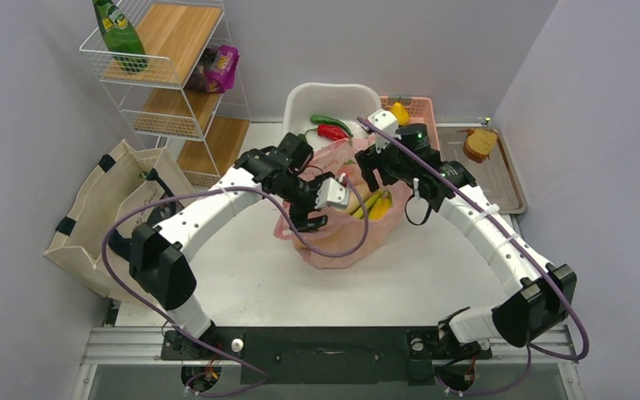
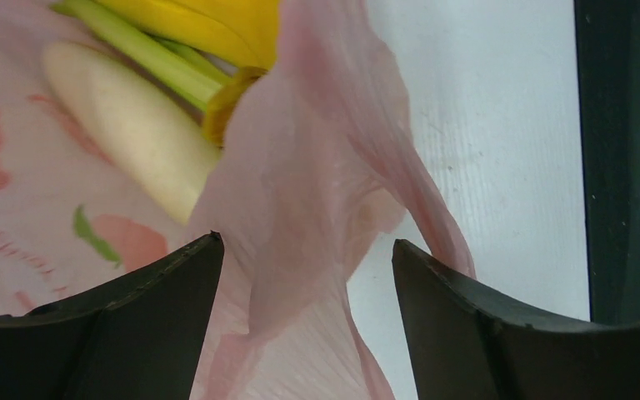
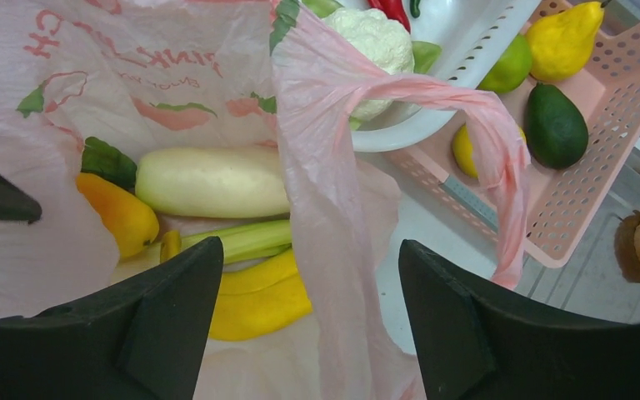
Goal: Untie the knot of the grocery bags and take out the mixed food
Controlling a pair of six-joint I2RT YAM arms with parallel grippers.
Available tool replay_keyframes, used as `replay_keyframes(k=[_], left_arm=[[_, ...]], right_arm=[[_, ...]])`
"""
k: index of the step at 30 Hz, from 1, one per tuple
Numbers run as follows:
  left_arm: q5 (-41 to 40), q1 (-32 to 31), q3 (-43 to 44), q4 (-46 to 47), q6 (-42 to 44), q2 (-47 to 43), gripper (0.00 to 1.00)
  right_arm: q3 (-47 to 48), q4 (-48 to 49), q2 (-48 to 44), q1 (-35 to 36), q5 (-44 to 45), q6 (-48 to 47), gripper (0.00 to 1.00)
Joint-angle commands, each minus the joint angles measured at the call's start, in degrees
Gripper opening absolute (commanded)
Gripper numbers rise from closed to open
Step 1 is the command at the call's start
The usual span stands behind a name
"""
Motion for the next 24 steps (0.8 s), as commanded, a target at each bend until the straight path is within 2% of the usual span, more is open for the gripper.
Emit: replay_keyframes(k=[1,3,4,5,6,7,8,10,14,17,20,24], left_arm=[[-2.7,-2.4,-4.7,-0.5,6.4,-1.4,0.73],[-3.7,-3.2,-6.9,0.1,7.4,-2.6,0.67],[-3.7,-3.5,-7.8,-0.2,8.4,-3.5,0.53],[-3.9,-3.6,-8.2,-1.3,8.9,-4.0,0.46],[-3.8,-3.6,-8.7,-2.1,9.9,-5.0,0.30],[-4.1,-3.6,-8.9,-4.0,11.0,-5.6,0.22],[-4.3,-3.5,-9.5,-4.8,11.6,-7.1,0.10],[-5.7,-3.1,-10.9,-6.7,13.8,-10.3,0.01],[-8.6,1.7,-14.3,-6.2,18.5,-18.0,0.00],[-8.3,6.9,-14.6,-9.8,24.9,-20.7,0.00],[-8.6,7.1,-15.5,-15.5,29.8,-22.4,0.00],[-12.2,5.1,-21.4,-16.0,34.1,-25.7,0.00]], right_arm=[[0.4,-1.6,1.8,-0.4,1.0,-0.9,0.71],[0.4,-2.3,2.3,-0.5,2.3,-2.1,0.64],[0.3,-2.6,2.4,-0.6,3.3,-2.3,0.58],[0.0,-3.0,2.4,-0.8,3.6,-2.7,0.53],[-0.1,-3.4,2.4,-1.0,4.2,-2.9,0.38],[-0.2,-3.6,2.2,-1.5,4.4,-3.0,0.28],[-0.1,-4.2,2.0,-1.9,4.2,-3.0,0.08],[0.7,-4.9,0.8,-3.7,2.1,-1.6,0.00],[1.8,-5.1,-4.1,-10.9,-3.8,5.5,0.00],[-2.8,-6.1,-9.1,-14.4,-6.6,8.0,0.00],[-8.4,-7.6,-12.7,-13.5,-9.7,8.8,0.00],[-13.2,-9.5,-16.3,-5.9,-10.4,9.6,0.00]])
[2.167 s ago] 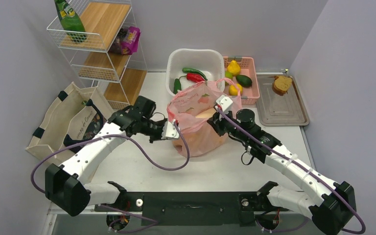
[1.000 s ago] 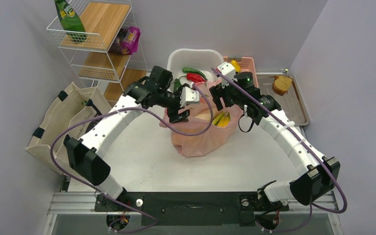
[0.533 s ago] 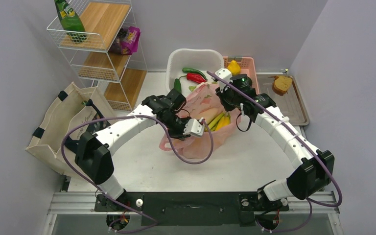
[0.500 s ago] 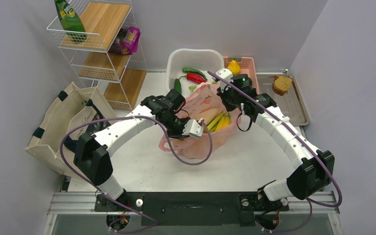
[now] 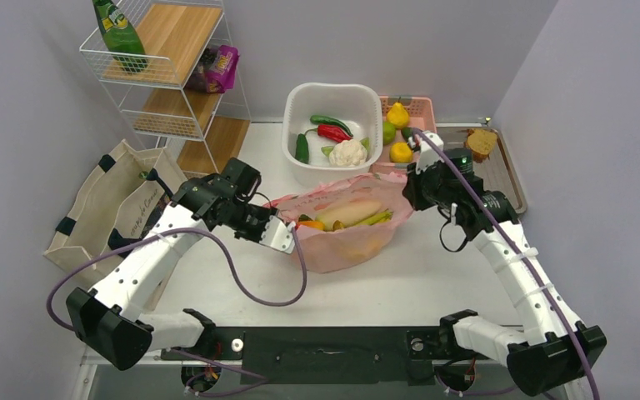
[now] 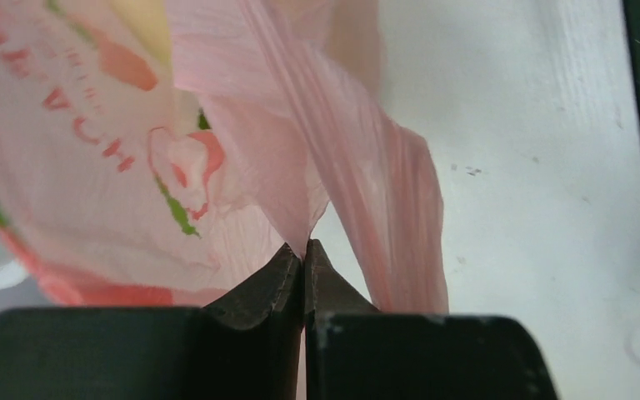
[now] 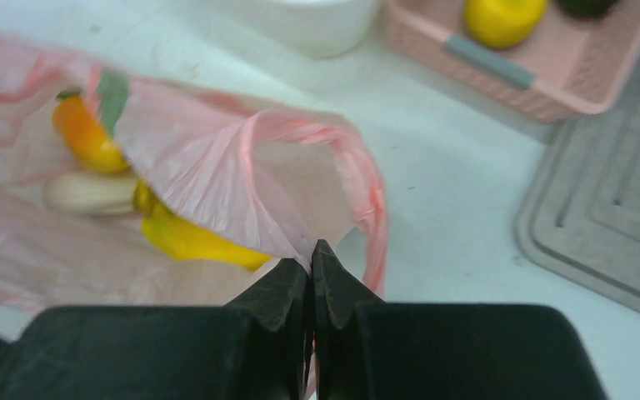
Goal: Untie the knot of the grocery bags and take out the mixed food
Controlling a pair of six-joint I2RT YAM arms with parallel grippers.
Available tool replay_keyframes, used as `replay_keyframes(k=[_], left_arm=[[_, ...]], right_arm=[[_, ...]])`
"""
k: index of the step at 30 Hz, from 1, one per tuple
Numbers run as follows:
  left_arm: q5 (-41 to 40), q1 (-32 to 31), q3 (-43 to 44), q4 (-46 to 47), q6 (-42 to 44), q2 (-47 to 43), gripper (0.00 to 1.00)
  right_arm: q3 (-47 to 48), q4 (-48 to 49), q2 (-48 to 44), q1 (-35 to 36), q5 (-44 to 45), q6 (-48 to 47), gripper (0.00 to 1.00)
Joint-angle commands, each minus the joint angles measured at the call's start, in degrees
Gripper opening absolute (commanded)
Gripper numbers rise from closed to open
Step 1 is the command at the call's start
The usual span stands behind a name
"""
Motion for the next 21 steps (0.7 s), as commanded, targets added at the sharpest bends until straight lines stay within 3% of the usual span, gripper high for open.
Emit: replay_keyframes(k=[1,5,10,13,15,21], left_arm=[[-3.7,-1.5,-6.2,-5.5,8.9,-3.2,0.00],[-4.3,0.3,-5.7,2.4,4.3,-4.0,0.00],[-1.8,2.6,4.0,16.9,-9.6,1.9,0.00],[-0.5,3.0,7.1,22.3,-13.1,1.5,0.00],[0.5,3.0,5.4,24.7,-12.5,-0.3,0.00],[2.3,3.0,-6.1,14.8,2.8,-5.2,0.00]], right_arm=[[-4.1,-2.1,-3.1,6.7,-3.0,1.7,0.00],[-2.2,-0.5,-3.7,6.6,-1.0,1.1,0.00],[10.7,1.9,3.7,-4.8,-4.4,5.3,0.00],[12.1,1.7,2.8,-7.0,-6.7,5.5,0.00],[10.2,0.6,0.5,-7.2,-8.4,4.9,0.00],[-3.4,-1.6,-6.3,1.3,-5.3,4.4,0.00]])
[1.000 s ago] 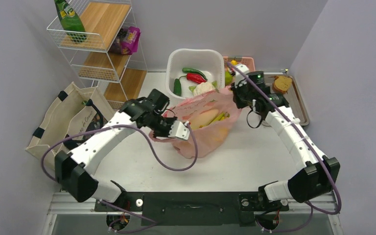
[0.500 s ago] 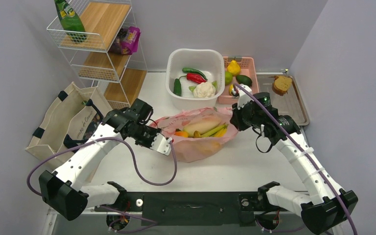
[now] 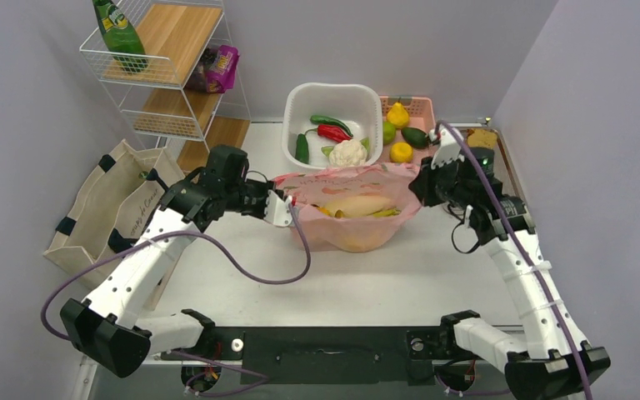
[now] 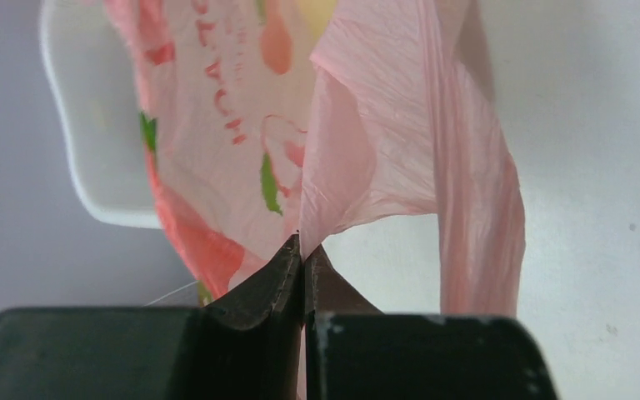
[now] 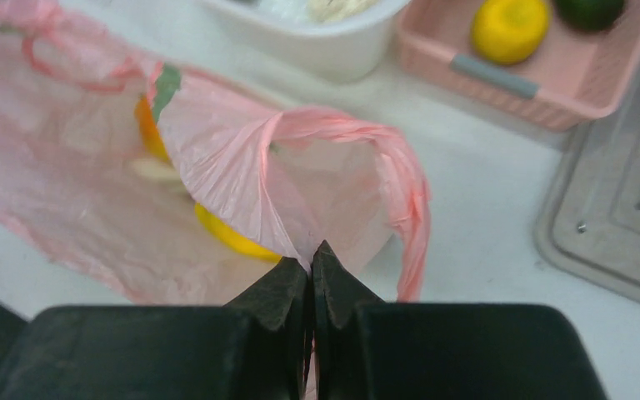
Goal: Untie the knot of the grocery bags and take out the mixed food
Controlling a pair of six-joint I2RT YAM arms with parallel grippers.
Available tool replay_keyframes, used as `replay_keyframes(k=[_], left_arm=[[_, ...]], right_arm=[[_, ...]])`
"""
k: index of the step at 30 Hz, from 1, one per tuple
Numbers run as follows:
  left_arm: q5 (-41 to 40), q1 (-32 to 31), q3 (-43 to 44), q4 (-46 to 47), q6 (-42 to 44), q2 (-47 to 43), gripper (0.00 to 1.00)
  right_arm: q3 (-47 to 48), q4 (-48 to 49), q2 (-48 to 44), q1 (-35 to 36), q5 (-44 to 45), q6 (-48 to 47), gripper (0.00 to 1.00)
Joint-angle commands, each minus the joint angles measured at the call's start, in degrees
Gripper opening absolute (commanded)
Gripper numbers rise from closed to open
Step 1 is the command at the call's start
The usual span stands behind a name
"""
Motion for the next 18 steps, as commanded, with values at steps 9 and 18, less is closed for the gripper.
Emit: replay_keyframes(k=[9,18], left_arm=[[1.6,-1.6,-15.7,-10.9,15.1,-7.1,0.03],[-0.1,-7.1,-12.6,-5.7,0.4,-12.4,0.43]], right_arm=[[-10.4,-0.2,-1.3,9.1,2.2,-0.7,0.09],[0.5,-0.4,-0.8,10.3,-0.2,-7.4,0.65]])
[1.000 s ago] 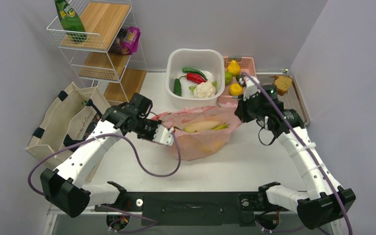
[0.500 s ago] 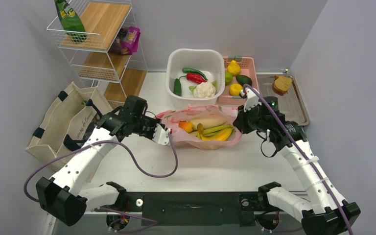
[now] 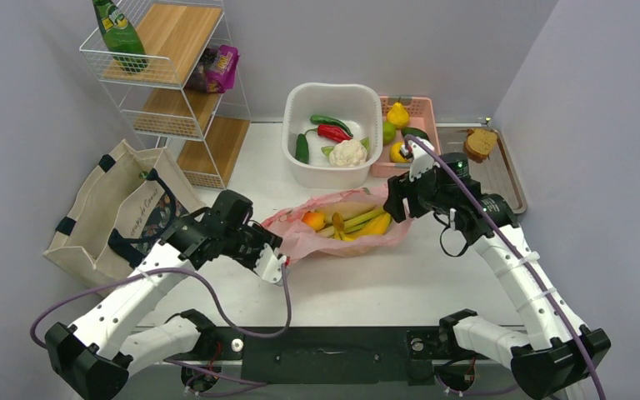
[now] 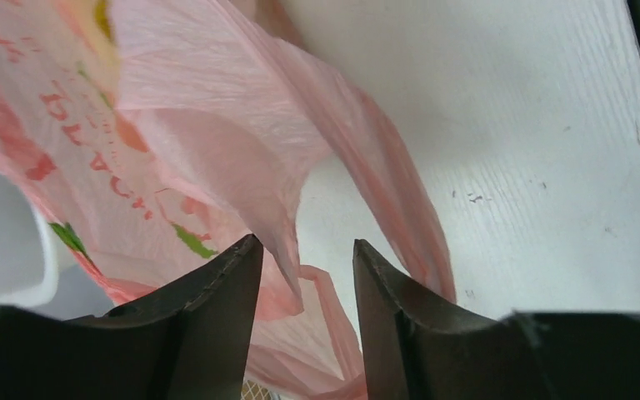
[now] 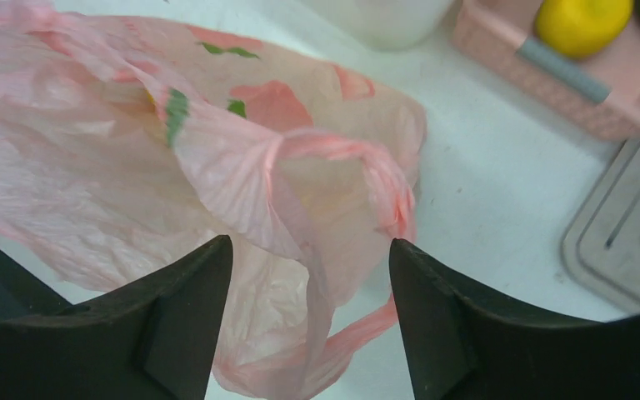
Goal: Untie the knot of the grocery bags and take out the mixed food
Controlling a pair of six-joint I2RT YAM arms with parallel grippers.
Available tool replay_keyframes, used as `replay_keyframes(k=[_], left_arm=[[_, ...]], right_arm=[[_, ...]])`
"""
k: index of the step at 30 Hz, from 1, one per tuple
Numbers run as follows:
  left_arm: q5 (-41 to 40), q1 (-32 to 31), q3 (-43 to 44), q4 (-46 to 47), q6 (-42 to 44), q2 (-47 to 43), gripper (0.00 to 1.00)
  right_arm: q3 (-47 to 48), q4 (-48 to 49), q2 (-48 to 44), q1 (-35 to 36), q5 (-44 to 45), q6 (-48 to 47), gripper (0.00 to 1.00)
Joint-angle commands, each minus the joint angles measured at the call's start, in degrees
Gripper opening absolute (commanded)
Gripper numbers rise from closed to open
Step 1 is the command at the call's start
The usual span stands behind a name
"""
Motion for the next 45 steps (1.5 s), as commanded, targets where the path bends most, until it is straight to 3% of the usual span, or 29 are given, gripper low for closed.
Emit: replay_keyframes(k=[1,3,9,14,19,21,23,25,26,28,33,36,41,45], left_arm=[[1.9,0.5,12.4,1.9,-13.6,1.3,0.45],[5.0,2.7,19.9,0.4,-20.2,4.3,0.59],[11.4,5.9,30.0,8.4,-36.9,8.7,0.64],[5.0,-3.1,27.4,14.4,-38.9,13.8,0.56],[2.7,-6.4,22.0,16.8,-39.7,20.6,0.50],[2.3,-7.5,18.9,16.9,-36.4,21.6,0.48],[3.1,-8.6,15.5,10.7,-28.3,21.8,0.43],[4.3,-9.2,13.5,2.0,-18.3,22.1,0.33],[4.4,-9.2,12.8,-0.5,-13.7,22.2,0.26],[4.6,-9.3,12.7,-7.4,-9.3,22.6,0.20],[6.0,-9.1,13.6,-13.6,-5.8,20.7,0.15],[9.0,-8.1,15.6,-7.8,-11.7,19.2,0.18],[9.1,-6.6,19.2,16.0,-27.5,17.7,0.34],[9.2,-7.0,20.0,25.2,-26.6,18.6,0.48]], right_arm=[[7.8,2.4,-1.2,2.0,-1.5,-4.6,0.66],[9.5,2.6,-1.0,3.8,-0.6,-6.7,0.68],[13.3,6.1,4.9,6.8,1.1,-11.3,0.72],[14.1,6.9,12.0,7.8,0.5,-14.1,0.73],[14.0,6.6,15.2,7.6,1.3,-13.5,0.62],[12.8,6.3,15.5,7.7,1.7,-13.1,0.55],[11.1,5.8,15.2,7.7,2.5,-12.7,0.45],[9.5,5.2,14.3,7.6,3.0,-11.6,0.27],[9.0,4.8,13.3,7.6,2.5,-11.2,0.12],[7.8,4.8,11.1,7.7,0.9,-9.1,0.00],[6.6,5.5,6.7,7.8,-3.8,0.8,0.00],[6.6,7.2,6.9,5.9,-3.3,3.9,0.00],[8.6,8.5,10.3,0.9,-2.5,6.4,0.00],[8.8,8.1,10.5,0.6,-3.3,5.9,0.00]])
